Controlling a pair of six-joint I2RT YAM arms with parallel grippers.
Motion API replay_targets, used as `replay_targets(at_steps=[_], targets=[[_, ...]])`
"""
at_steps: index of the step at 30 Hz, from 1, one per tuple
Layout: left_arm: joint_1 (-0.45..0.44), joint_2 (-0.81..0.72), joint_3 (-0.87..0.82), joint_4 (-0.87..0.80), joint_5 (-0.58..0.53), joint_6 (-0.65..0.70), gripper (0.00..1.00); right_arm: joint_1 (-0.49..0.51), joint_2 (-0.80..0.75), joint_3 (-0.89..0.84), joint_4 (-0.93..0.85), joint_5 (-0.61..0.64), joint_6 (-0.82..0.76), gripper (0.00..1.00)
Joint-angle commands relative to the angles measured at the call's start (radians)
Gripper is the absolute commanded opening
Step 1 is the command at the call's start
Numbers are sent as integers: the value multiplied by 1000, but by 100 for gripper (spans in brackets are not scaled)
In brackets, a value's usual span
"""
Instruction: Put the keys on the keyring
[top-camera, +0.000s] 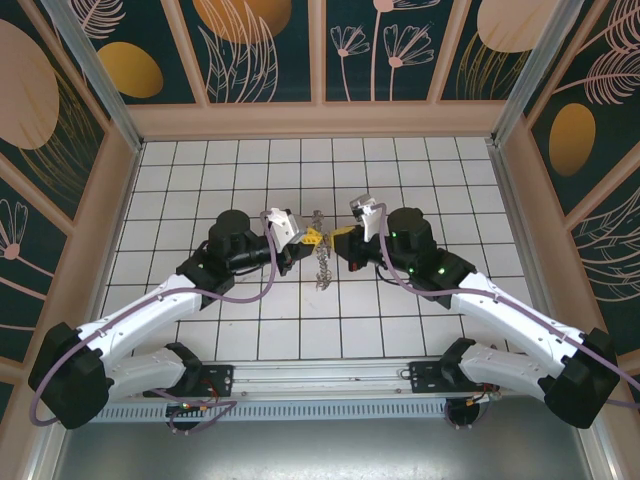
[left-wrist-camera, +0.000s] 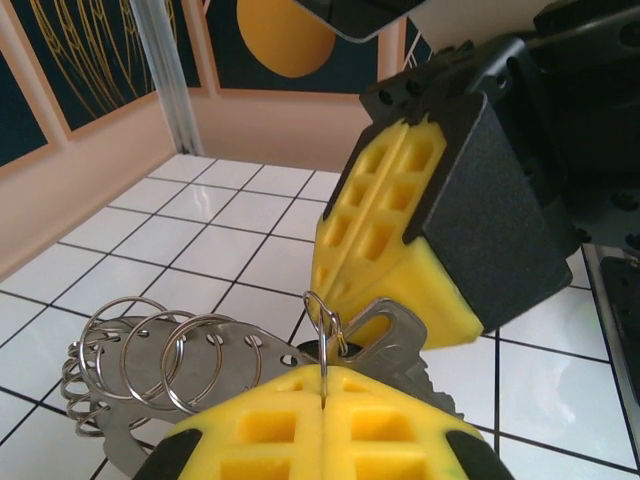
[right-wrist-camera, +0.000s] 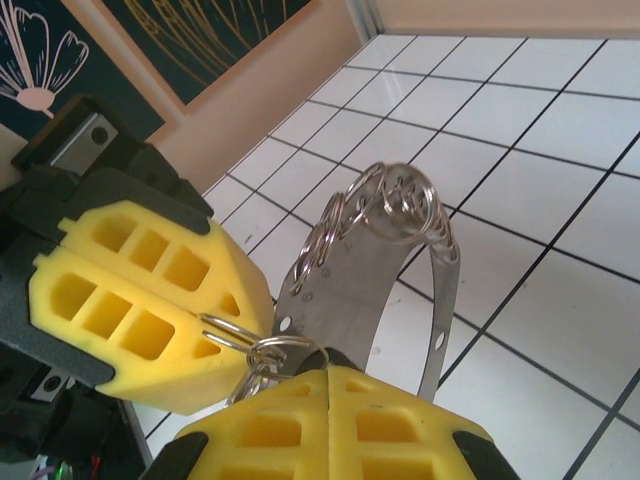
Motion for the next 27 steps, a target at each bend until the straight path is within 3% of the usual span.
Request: replay_targets(at_steps=[1, 6, 16, 21, 27], targets=[[4, -18, -18, 130, 34, -34, 0, 5, -3, 32, -43, -47, -13, 0], [4, -19, -35, 174, 42, -43, 0, 4, -6, 77, -153, -40, -105, 13], [4, -15, -43, 188, 75, -31, 0, -3, -44, 192, -277, 33, -286, 28], [5, -23, -41, 183, 95, -16, 0, 2, -88, 143, -235, -36, -519, 33], [5, -34, -56, 206, 148, 13, 0, -27, -234, -37, -13, -194, -848, 32]])
